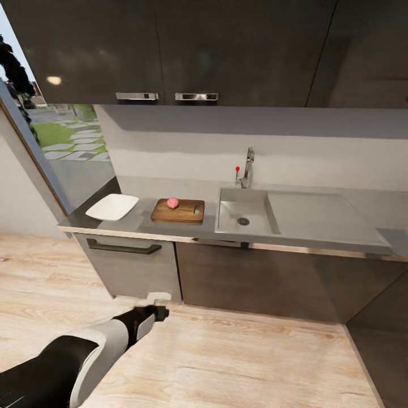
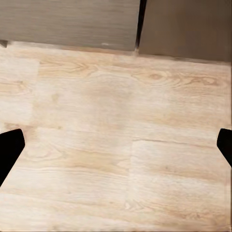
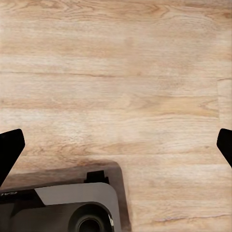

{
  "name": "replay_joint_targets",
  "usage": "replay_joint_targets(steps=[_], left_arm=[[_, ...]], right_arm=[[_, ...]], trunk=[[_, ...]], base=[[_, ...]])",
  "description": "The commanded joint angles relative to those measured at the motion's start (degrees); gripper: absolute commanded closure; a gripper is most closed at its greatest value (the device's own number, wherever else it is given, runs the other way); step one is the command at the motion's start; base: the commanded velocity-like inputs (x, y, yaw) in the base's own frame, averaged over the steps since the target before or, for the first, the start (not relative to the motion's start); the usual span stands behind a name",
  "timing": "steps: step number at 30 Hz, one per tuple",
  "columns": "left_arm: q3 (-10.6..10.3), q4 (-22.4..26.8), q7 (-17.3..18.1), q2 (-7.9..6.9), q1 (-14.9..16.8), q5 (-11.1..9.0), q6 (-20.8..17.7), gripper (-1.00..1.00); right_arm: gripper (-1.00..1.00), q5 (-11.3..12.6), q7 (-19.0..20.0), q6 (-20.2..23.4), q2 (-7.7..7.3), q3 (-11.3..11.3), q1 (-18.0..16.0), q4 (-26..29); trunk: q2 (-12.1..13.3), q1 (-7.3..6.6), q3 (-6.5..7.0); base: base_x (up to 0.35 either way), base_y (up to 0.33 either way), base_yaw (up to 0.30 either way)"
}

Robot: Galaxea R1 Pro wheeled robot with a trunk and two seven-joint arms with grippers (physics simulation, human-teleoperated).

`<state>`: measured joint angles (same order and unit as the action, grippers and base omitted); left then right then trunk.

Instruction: In the kitchen, take the Vidalia onion out of the sink, dice it on the chopping board with the paring knife, put the diced onion into the bowl on the countertop, then place both the paring knife and the chopping board into the sink.

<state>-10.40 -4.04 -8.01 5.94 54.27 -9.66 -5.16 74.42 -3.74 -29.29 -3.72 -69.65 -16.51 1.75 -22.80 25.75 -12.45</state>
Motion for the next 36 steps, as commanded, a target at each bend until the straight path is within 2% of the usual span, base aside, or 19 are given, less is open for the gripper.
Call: replay_joint_targets(steps=[1,4,6,10,13,15,16,20,25,36], left_arm=[[-0.5,-0.4,1.1,-0.62,-3.2,-0.5,2.1,-1.00],[-0.5,-0.6,1.7,-0.98,-10.0,-0.5,10.2,-1.00],[-0.5,-0.7,1.8,-1.18,-13.3,-0.5,13.6,-1.00],[-0.5,-0.7,1.9,-1.80,-18.8,-0.5,17.5,-1.00],[-0.5,-0.7,1.7,-1.96,-21.6,-0.5,21.7,-1.00],[-0.5,-0.7,1.5,-2.15,-23.9,-0.5,26.4,-1.00],[-0.5,-0.8,1.3,-2.49,-25.1,-0.5,30.3,-1.00],[-0.5,-0.7,-0.8,-4.02,-26.6,-0.5,38.5,-1.00],[-0.4,-0.7,-5.9,-4.69,-27.1,-0.5,41.2,-1.00],[-0.4,-0.6,-6.8,-4.87,-27.2,-0.5,41.6,-1.00]], right_arm=[[-1.00,0.3,-0.4,0.0,-0.06,-0.4,0.0,0.2],[-1.00,0.2,-0.6,0.1,-0.09,-0.3,0.0,0.3],[-1.00,0.2,-0.7,0.1,-0.27,-0.3,0.0,0.5],[-1.00,0.2,-0.7,0.1,-0.85,-0.3,0.0,1.0],[-1.00,0.2,-0.7,0.0,-1.12,-0.3,-0.1,1.1],[-1.00,0.3,-0.5,-0.1,-1.66,-0.3,-0.2,1.2],[-1.00,0.3,-0.3,-0.1,-2.23,-0.3,-0.2,1.3],[-1.00,0.4,1.6,-1.3,-3.31,-0.3,-0.3,1.5],[-1.00,0.4,5.7,-6.5,-3.63,-0.3,-0.2,1.2],[-1.00,0.4,6.2,-7.8,-3.56,-0.3,-0.3,0.9]], trunk=[[-0.1,0.03,-0.10],[-0.1,0.03,-0.10],[-0.1,0.03,-0.10],[-0.1,0.03,-0.10],[-0.1,0.03,-0.10],[-0.1,0.03,-0.10],[-0.1,0.03,-0.10],[-0.1,0.03,-0.10],[-0.1,0.03,-0.10],[-0.1,0.03,-0.10]], base=[[0.000,0.000,0.000],[0.000,0.000,0.000],[0.000,0.000,0.000],[0.000,0.000,0.000],[0.000,0.000,0.000],[0.000,0.000,0.000],[0.000,0.000,0.000],[0.000,0.000,0.000],[0.000,0.000,0.000],[0.000,0.000,0.000]])
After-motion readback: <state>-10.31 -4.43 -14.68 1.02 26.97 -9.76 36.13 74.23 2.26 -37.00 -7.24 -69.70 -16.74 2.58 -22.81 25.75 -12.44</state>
